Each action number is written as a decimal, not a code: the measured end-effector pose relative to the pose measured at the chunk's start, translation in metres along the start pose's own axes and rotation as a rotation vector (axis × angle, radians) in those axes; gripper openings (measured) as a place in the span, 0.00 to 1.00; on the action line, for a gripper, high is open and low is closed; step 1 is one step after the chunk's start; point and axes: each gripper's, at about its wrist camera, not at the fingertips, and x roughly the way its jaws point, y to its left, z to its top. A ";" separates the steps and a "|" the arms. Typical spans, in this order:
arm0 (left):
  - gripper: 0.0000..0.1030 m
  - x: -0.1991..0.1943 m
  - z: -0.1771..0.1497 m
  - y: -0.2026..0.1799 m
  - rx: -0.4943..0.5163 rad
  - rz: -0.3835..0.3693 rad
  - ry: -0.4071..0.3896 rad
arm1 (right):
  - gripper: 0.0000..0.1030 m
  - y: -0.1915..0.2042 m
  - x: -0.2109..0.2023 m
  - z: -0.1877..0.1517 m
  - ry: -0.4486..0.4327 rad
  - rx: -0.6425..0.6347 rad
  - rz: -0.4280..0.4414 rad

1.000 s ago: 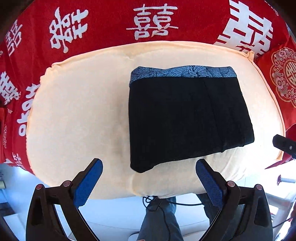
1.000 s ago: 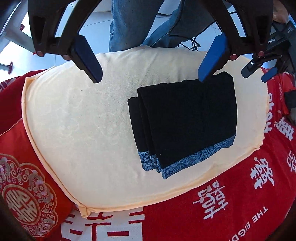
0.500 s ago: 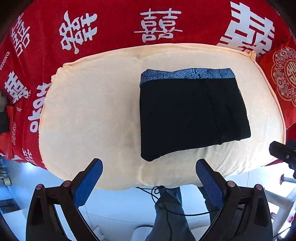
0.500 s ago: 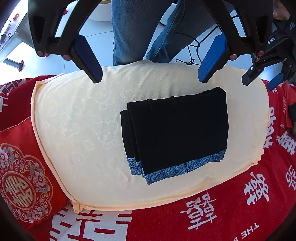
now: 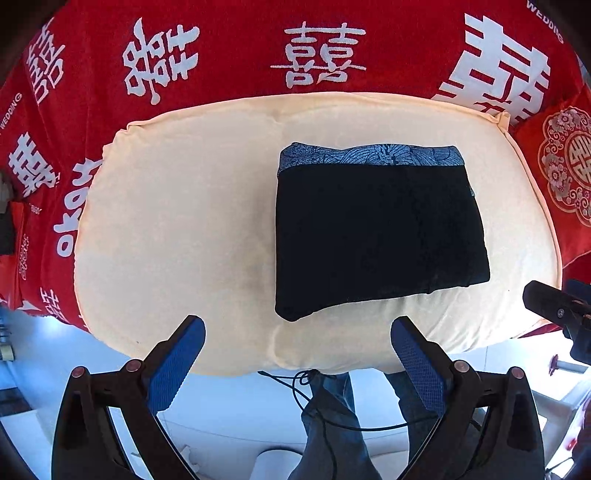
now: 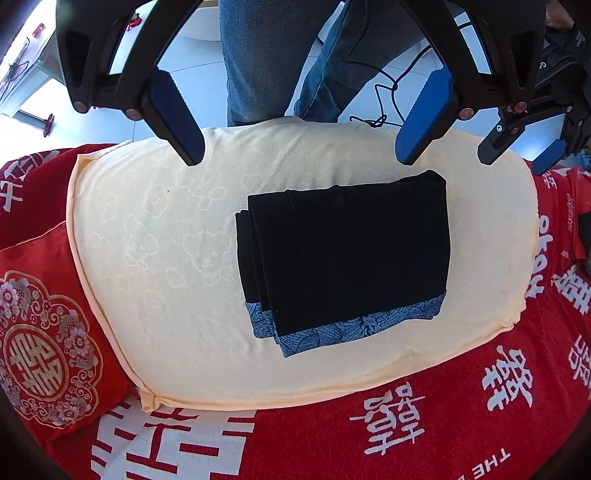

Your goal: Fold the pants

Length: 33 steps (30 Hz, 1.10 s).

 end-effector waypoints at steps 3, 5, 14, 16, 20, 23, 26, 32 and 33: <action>0.98 -0.001 0.000 0.000 -0.004 -0.005 0.000 | 1.00 0.000 0.000 0.002 -0.001 -0.007 -0.008; 0.98 -0.001 0.000 -0.001 -0.005 -0.006 -0.002 | 1.00 0.001 0.000 0.002 0.000 -0.007 -0.011; 0.98 -0.002 -0.001 -0.006 0.005 -0.009 -0.002 | 1.00 0.002 0.000 0.001 0.001 -0.015 -0.012; 0.98 -0.002 -0.001 -0.006 0.009 -0.008 -0.001 | 1.00 0.002 0.000 -0.001 0.000 -0.015 -0.013; 0.98 -0.002 0.000 -0.009 0.015 -0.006 -0.001 | 1.00 0.003 -0.001 -0.002 -0.002 -0.017 -0.011; 0.98 -0.003 -0.001 -0.011 0.018 -0.006 -0.002 | 1.00 0.004 -0.001 -0.003 -0.004 -0.020 -0.010; 0.98 -0.003 -0.001 -0.012 0.022 -0.005 -0.002 | 1.00 0.005 -0.002 -0.003 -0.007 -0.023 -0.011; 0.98 -0.005 -0.002 -0.014 0.025 -0.013 -0.011 | 1.00 0.007 -0.003 -0.003 -0.008 -0.031 -0.012; 0.98 -0.006 -0.002 -0.015 0.026 -0.012 -0.014 | 1.00 0.007 -0.003 -0.003 -0.008 -0.031 -0.011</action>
